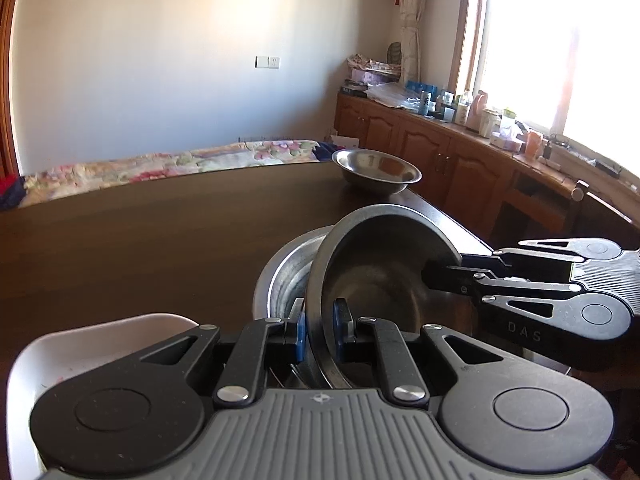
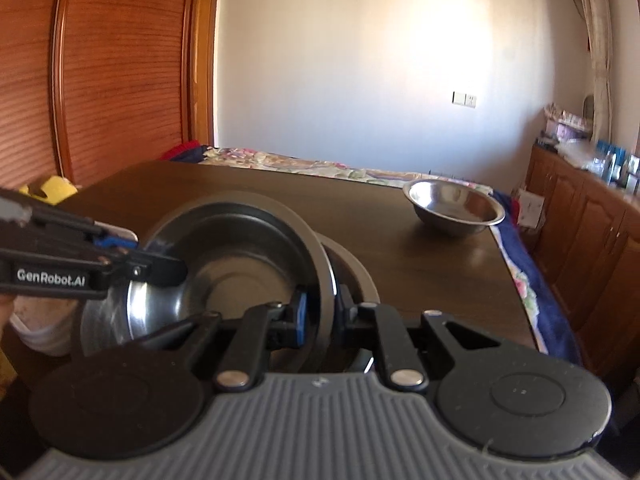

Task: Organize plates and bowls

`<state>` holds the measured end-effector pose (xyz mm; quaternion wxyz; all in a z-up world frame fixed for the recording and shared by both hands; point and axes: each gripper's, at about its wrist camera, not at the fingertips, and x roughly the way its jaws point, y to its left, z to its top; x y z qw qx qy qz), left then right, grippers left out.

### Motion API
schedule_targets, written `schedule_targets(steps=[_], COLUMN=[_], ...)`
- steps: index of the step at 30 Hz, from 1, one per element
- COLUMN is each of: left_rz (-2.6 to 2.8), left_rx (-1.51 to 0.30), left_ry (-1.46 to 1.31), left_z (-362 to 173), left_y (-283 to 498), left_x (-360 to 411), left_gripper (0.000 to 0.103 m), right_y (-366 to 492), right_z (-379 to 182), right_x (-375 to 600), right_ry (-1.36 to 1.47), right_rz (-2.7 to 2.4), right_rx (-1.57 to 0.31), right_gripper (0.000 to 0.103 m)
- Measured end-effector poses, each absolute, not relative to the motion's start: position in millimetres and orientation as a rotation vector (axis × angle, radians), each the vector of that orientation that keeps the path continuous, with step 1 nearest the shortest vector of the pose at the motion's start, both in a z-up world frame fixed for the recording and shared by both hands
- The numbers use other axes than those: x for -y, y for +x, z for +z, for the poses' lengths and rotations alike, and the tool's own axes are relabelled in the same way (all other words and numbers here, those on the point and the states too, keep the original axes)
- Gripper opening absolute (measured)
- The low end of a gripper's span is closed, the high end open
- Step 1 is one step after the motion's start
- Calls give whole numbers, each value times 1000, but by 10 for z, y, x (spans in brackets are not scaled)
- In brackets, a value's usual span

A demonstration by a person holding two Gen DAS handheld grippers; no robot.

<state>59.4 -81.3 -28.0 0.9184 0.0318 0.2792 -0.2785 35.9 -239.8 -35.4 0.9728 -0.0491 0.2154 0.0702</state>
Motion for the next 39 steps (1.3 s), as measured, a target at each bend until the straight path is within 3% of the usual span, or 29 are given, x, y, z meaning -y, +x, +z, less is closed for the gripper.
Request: schedule_targets(steps=[31, 33, 35, 39], left_rz=[-542, -541, -541, -551], left_rx=[-493, -492, -487, -477], left_ry=[27, 31, 36, 25], left_z=[-188, -193, -196, -195], left_y=[431, 427, 420, 411], left_x=[645, 654, 671, 669], left_gripper=[15, 19, 36, 59], right_y=[403, 413, 411, 407], right_z=[-283, -278, -276, -282], right_x=[2314, 2314, 2311, 2304], right_ry=[-138, -133, -128, -128], right_rz=[157, 155, 154, 150], right_rx=[-492, -494, -495, -490], right_gripper=[14, 14, 14, 15])
